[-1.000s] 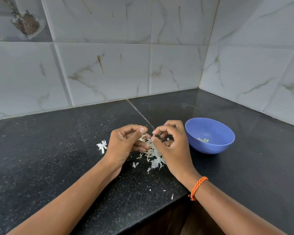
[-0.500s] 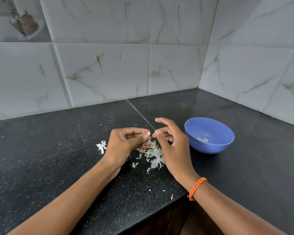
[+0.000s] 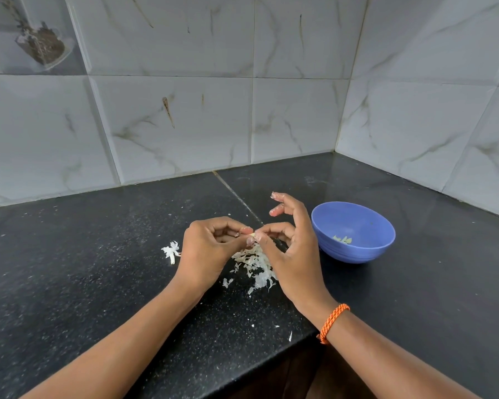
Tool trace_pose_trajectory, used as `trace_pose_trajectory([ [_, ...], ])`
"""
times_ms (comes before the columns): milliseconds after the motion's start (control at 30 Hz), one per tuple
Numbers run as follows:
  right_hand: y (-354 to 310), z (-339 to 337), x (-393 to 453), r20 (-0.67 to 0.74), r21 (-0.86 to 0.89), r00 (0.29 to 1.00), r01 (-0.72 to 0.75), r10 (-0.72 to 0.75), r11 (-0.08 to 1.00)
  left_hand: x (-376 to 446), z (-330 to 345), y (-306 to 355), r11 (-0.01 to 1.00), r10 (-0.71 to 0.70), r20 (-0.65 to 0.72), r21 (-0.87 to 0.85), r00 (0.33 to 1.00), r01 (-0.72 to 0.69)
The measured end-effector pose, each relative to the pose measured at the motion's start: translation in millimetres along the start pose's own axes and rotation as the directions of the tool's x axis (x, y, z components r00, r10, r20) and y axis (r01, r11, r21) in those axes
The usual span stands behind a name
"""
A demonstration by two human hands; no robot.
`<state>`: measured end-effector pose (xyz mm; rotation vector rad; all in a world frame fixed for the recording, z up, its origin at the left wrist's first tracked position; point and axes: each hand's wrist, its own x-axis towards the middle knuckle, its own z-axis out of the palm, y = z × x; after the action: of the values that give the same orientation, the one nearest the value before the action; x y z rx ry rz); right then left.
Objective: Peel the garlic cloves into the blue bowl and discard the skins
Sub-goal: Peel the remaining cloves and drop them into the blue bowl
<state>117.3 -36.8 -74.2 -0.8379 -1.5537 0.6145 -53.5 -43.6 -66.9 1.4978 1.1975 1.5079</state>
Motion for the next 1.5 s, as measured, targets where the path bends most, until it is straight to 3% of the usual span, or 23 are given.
trace_pose_trajectory([
  [233, -2.5, 0.3, 2.4, 0.006, 0.036, 1.000, 0.001, -0.001, 0.999, -3.0, -1.7, 4.8, 0.998, 0.005, -0.017, -0.065, 1.000, -0.006],
  [633, -4.1, -4.3, 5.2, 0.028, 0.123, 0.998, -0.055, 0.052, 0.991, -4.8, -1.3, 8.0, 0.995, -0.035, 0.066, -0.094, 0.997, 0.041],
  [767, -14.8, -11.5, 14.7, 0.024, 0.025, 1.000, 0.015, -0.016, 1.000, -3.7, -2.1, 5.7, 0.995, -0.046, 0.028, -0.090, 0.999, 0.049],
  [933, -31.2, -36.8, 46.6, 0.008, -0.152, 0.993, 0.116, -0.116, 0.982, 2.1, -9.5, -3.8, 0.982, 0.034, -0.047, 0.186, 0.998, -0.025],
  [1233, -10.7, -106.4, 79.6, -0.025, -0.460, 0.987, -0.153, 0.159, 0.875, 5.5, -12.6, -6.5, 0.942, 0.078, -0.056, 0.332, 0.995, -0.055],
  [1400, -5.0, -107.7, 80.5, -0.038, -0.479, 0.988, -0.151, 0.151, 0.865, 7.3, -15.5, -2.4, 0.939, 0.067, -0.059, 0.341, 0.996, -0.043],
  [1500, -11.6, -96.3, 78.4, -0.057, -0.459, 0.997, -0.075, 0.054, 0.885, 8.7, -16.6, -1.2, 0.947, 0.073, -0.060, 0.316, 0.996, -0.050],
])
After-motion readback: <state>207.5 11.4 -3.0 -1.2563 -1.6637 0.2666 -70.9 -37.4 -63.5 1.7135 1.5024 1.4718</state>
